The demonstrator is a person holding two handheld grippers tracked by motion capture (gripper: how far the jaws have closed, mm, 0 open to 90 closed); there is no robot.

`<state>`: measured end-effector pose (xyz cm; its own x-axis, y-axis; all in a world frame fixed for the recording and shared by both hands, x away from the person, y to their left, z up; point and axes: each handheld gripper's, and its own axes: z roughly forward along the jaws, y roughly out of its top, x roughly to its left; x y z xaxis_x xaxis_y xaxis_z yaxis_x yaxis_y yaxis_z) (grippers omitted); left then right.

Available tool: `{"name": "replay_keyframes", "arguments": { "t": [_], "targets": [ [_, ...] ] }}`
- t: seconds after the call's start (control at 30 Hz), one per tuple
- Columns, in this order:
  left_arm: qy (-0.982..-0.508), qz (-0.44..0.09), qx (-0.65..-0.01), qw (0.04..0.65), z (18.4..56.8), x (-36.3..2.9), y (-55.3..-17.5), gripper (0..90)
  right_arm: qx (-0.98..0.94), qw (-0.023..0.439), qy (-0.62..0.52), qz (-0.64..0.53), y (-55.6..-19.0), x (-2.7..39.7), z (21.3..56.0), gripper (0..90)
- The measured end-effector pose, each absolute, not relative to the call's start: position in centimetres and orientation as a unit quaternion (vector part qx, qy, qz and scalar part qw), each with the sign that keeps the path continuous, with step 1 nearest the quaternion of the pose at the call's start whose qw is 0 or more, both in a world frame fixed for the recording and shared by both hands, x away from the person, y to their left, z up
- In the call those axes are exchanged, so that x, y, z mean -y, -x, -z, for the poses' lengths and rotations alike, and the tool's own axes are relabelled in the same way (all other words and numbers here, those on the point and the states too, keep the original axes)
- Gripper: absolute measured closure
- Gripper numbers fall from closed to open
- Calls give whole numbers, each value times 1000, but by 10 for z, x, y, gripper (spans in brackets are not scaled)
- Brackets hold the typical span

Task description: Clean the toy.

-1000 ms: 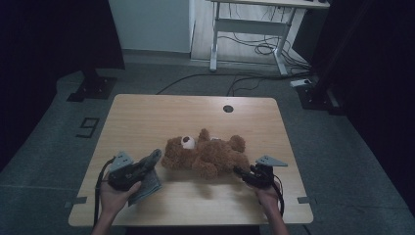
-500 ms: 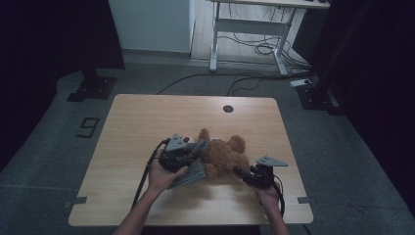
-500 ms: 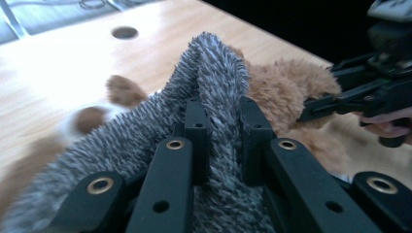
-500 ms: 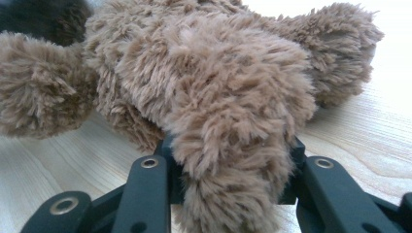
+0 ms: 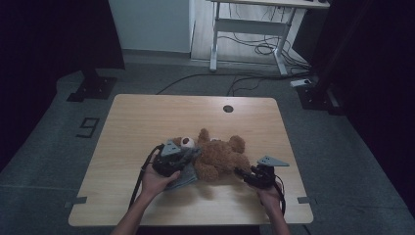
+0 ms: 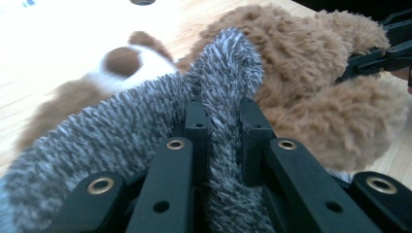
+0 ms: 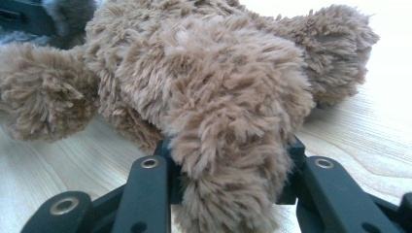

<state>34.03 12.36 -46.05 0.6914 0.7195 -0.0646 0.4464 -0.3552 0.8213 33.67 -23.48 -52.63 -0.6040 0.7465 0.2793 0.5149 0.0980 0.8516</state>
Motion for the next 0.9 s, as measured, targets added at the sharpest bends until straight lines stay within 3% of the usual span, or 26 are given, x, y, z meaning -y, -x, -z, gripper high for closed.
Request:
{"name": "replay_keyframes", "arguments": {
  "t": [0.57,0.73,0.9],
  "targets": [
    [-779,-168,-437,417,485,-196,-338,776,-733,106,-431,-516,-338,237,528,607],
    [-766,-164,-422,457,467,-191,-335,780,-732,105,-432,-516,-338,237,529,607],
    [-774,-172,-383,474,441,-157,-337,781,-732,104,-432,-516,-339,237,529,607]
  ]
}}
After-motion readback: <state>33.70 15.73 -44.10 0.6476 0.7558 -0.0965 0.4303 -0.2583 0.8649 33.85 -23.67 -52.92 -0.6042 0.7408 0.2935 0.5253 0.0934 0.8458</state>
